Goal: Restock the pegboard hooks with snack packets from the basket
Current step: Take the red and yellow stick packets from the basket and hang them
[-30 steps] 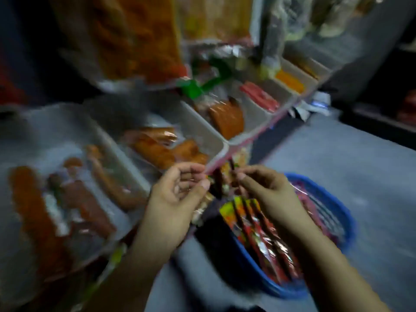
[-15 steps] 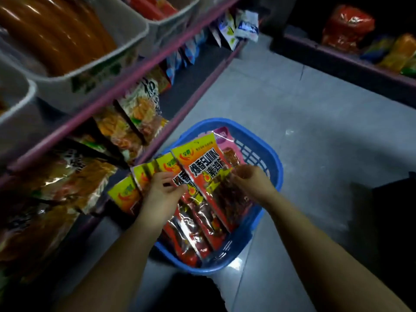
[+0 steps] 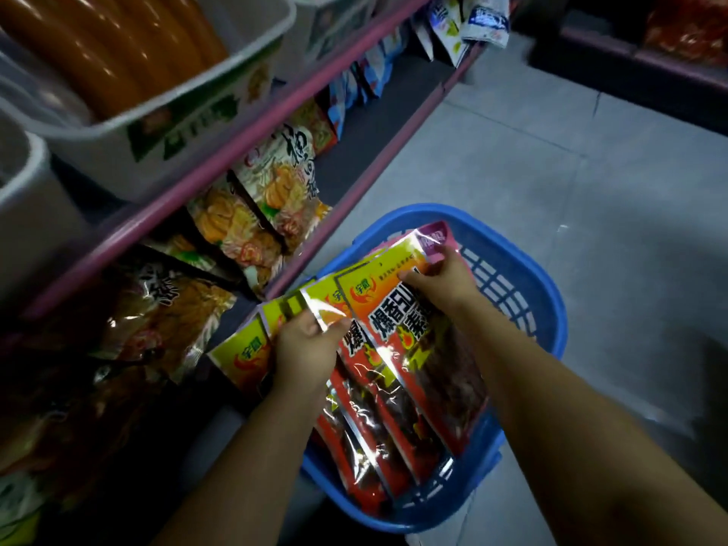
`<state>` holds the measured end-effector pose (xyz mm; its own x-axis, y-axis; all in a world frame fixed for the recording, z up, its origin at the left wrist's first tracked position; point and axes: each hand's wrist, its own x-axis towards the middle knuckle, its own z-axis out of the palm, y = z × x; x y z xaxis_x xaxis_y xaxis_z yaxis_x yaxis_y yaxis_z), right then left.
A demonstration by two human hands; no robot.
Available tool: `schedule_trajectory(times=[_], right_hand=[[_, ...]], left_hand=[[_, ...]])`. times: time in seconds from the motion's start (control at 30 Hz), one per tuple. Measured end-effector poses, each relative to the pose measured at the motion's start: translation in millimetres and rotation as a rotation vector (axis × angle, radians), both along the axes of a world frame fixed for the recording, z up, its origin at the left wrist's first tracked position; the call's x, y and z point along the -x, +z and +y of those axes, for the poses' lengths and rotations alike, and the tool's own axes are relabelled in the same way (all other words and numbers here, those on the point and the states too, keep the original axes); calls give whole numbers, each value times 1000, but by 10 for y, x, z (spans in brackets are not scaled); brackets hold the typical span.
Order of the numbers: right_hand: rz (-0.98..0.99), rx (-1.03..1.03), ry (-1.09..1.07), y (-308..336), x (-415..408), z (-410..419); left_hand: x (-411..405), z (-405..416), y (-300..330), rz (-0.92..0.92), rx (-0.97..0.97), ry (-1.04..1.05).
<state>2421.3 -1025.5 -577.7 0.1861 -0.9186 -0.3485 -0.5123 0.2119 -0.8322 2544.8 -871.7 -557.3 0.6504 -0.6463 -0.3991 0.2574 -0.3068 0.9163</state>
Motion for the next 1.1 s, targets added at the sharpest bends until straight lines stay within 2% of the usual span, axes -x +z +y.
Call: schedule_trajectory(times=[0.17,0.27,0.4,0.53,0.63,0.87,0.97,1.1], right_hand=[[-223,-42,-69,161,15,152],[-315,-33,-16,446,85,357],[-460,-9,164,960,90,731],[-557,132,299,1673,-73,1144],[-622,267,403,2303,-339,1476],[-766,466,617,3537,-1206,2400],[-826,485,759,3865,-1581,2792],[-832,559,826,4163,-1983,3233]], left_hand=[[-169,279,183,216,155,56],[-242,509,484,247,292,-1],[-329,848,1025,314,454,6],[-479,1267,1750,4,497,-4],[-739,1641,2314,-203,614,81],[-1464,2724,3611,-569,789,300],[-1677,3200,3980,-703,796,347],[-1898,3684,4295,-791,793,358]])
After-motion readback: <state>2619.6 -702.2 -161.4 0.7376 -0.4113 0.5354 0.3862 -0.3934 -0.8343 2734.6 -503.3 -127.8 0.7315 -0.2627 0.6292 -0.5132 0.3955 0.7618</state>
